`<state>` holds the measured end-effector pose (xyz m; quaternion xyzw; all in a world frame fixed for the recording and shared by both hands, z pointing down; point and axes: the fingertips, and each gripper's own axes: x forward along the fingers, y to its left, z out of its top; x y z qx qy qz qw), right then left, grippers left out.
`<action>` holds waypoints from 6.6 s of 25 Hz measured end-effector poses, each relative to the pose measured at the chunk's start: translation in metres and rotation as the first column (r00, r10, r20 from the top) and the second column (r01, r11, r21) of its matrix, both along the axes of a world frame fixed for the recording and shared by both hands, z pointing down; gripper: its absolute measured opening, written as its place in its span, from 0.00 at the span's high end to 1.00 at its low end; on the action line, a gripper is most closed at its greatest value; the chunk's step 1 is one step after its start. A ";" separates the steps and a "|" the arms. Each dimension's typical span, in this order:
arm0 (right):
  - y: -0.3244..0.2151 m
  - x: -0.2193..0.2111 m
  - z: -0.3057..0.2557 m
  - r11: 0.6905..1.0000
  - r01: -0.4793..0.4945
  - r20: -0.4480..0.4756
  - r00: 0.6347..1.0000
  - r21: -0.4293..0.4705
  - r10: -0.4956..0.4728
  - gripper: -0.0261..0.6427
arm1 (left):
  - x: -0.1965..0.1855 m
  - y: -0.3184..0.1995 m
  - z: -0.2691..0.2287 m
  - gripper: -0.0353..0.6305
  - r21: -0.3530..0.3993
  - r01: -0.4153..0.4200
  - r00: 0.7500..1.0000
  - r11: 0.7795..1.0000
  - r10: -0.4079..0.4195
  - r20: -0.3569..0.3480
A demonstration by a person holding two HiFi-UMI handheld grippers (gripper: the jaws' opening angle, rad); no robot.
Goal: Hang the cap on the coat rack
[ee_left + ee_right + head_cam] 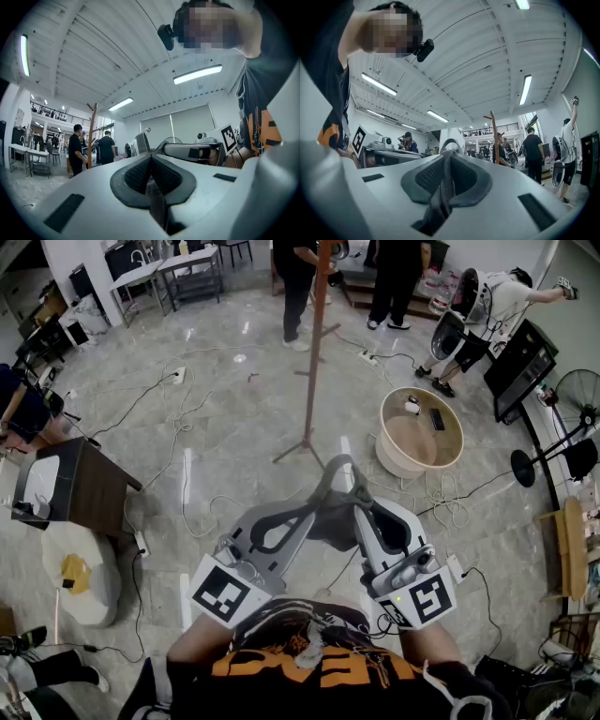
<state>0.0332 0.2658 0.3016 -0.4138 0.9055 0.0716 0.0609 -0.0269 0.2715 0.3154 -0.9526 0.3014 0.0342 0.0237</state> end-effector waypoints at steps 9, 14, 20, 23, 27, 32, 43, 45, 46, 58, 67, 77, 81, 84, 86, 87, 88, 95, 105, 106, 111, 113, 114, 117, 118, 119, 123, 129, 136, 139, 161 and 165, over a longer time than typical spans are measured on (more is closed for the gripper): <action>-0.021 -0.010 0.001 1.000 -0.028 0.001 1.000 0.014 0.028 0.88 | -0.010 -0.023 -0.005 0.91 0.039 -0.020 1.000 0.999 0.020 0.001; -0.025 -0.003 0.002 1.000 -0.020 0.013 1.000 0.009 0.020 0.88 | 0.000 -0.028 -0.004 0.91 0.033 -0.019 1.000 0.999 0.019 0.000; -0.026 0.020 -0.001 1.000 -0.008 0.033 0.999 0.020 0.008 0.88 | 0.019 -0.031 -0.004 0.91 0.026 0.004 1.000 1.000 -0.004 0.013; -0.029 0.033 -0.003 1.000 0.002 0.028 1.000 0.021 -0.002 0.88 | 0.031 -0.033 -0.007 0.91 0.024 0.020 1.000 1.000 -0.020 0.015; -0.028 0.049 -0.003 1.000 0.011 0.019 1.000 0.027 -0.012 0.88 | 0.047 -0.030 -0.007 0.91 0.031 0.033 0.999 0.999 -0.033 0.016; -0.027 0.056 0.001 1.000 0.007 0.019 1.000 0.024 -0.008 0.88 | 0.053 -0.027 -0.003 0.91 0.032 0.031 0.999 0.999 -0.032 0.016; -0.058 0.075 0.003 1.000 -0.003 0.016 1.000 0.008 0.003 0.88 | 0.056 -0.055 0.007 0.91 -0.007 0.087 0.996 0.996 -0.087 0.007; -0.073 0.076 0.006 1.000 -0.012 0.014 1.000 0.000 0.012 0.88 | 0.054 -0.068 0.009 0.91 -0.013 0.084 0.996 0.996 -0.084 0.003; -0.081 0.075 0.007 1.000 -0.018 0.012 1.000 0.000 0.018 0.88 | 0.052 -0.076 0.009 0.91 -0.012 0.082 0.997 0.997 -0.081 0.001; -0.191 0.046 0.000 0.994 -0.109 0.026 0.994 -0.006 0.109 0.88 | 0.010 -0.189 0.011 0.91 0.016 -0.007 1.000 1.000 0.007 -0.018; -0.252 0.042 -0.015 0.994 -0.110 0.020 0.994 0.027 0.109 0.88 | 0.004 -0.248 0.009 0.91 0.010 -0.033 0.999 0.999 0.033 -0.007; -0.362 0.070 -0.005 0.999 -0.031 0.044 0.999 0.005 0.031 0.88 | 0.037 -0.361 0.008 0.91 -0.006 0.021 1.000 1.000 -0.021 0.018; -0.409 0.086 -0.012 1.000 0.019 0.052 0.998 0.024 -0.020 0.88 | 0.057 -0.408 0.001 0.91 0.005 0.062 0.998 0.998 -0.062 0.013; -0.449 0.095 -0.018 0.998 0.055 0.052 0.997 0.039 -0.057 0.88 | 0.070 -0.442 -0.002 0.91 0.010 0.098 0.995 0.995 -0.098 0.014; -0.472 0.097 -0.021 0.996 0.076 0.048 0.996 0.052 -0.078 0.88 | 0.073 -0.460 -0.001 0.91 0.009 0.128 0.992 0.992 -0.128 0.017; -0.482 0.096 -0.023 0.995 0.083 0.045 0.995 0.058 -0.086 0.88 | 0.072 -0.469 -0.001 0.91 0.009 0.142 0.990 0.990 -0.142 0.019; -0.491 0.095 -0.024 0.994 0.089 0.044 0.995 0.062 -0.091 0.88 | 0.071 -0.476 -0.001 0.91 0.009 0.155 0.988 0.988 -0.155 0.020; -0.542 0.089 -0.032 0.994 0.085 0.046 0.995 0.066 -0.089 0.88 | 0.062 -0.521 -0.007 0.91 0.013 0.170 0.985 0.985 -0.171 0.017; -0.582 0.057 -0.049 0.994 0.005 0.041 0.999 0.106 -0.010 0.88 | 0.020 -0.550 -0.005 0.91 0.020 0.143 0.990 0.990 -0.143 0.012; -0.586 0.055 -0.050 0.994 -0.006 0.039 0.999 0.107 0.002 0.88 | 0.017 -0.552 -0.004 0.91 0.017 0.141 0.990 0.990 -0.141 0.008; -0.608 0.051 -0.050 0.994 -0.049 0.022 0.999 0.100 0.048 0.88 | 0.009 -0.560 -0.004 0.91 0.012 0.128 0.992 0.992 -0.128 0.002; -0.616 0.050 -0.051 0.993 -0.065 0.013 0.998 0.094 0.064 0.88 | 0.005 -0.561 -0.005 0.91 0.011 0.128 0.992 0.992 -0.128 -0.001; -0.619 0.049 -0.050 0.993 -0.072 0.009 0.997 0.091 0.071 0.88 | 0.003 -0.561 -0.005 0.91 0.010 0.128 0.992 0.992 -0.128 -0.003; -0.631 0.046 -0.044 0.993 -0.087 0.009 0.996 0.076 0.087 0.88 | -0.004 -0.562 -0.003 0.91 0.004 0.130 0.992 0.992 -0.130 0.000; -0.635 0.045 -0.041 0.993 -0.092 0.010 0.996 0.071 0.091 0.88 | -0.007 -0.562 -0.002 0.91 0.003 0.132 0.991 0.991 -0.132 0.001; -0.639 0.044 -0.039 0.993 -0.097 0.010 0.995 0.066 0.096 0.88 | -0.010 -0.563 0.000 0.91 0.001 0.136 0.991 0.991 -0.136 0.002; -0.655 0.039 -0.029 0.993 -0.108 0.007 0.994 0.044 0.108 0.88 | -0.020 -0.566 0.002 0.91 -0.005 0.151 0.988 0.988 -0.151 0.005; -0.670 0.033 -0.015 0.993 -0.115 -0.001 0.993 0.017 0.115 0.88 | -0.028 -0.568 0.002 0.91 -0.008 0.163 0.987 0.987 -0.163 0.008; -0.682 0.035 0.001 0.992 -0.124 -0.016 0.992 -0.005 0.123 0.88 | -0.025 -0.569 0.003 0.91 -0.010 0.166 0.986 0.986 -0.166 0.018; -0.682 0.032 0.005 0.992 -0.127 -0.021 0.992 -0.001 0.127 0.88 | -0.028 -0.566 0.004 0.91 -0.013 0.169 0.985 0.986 -0.169 0.019; -0.668 0.023 0.009 0.988 -0.143 -0.102 0.984 0.061 0.148 0.65 | -0.032 -0.555 0.007 0.91 -0.013 0.149 0.989 0.989 -0.149 0.013; -0.659 0.030 0.004 0.984 -0.163 -0.104 0.980 0.073 0.170 0.65 | -0.028 -0.552 0.005 0.91 -0.009 0.133 0.991 0.991 -0.133 0.005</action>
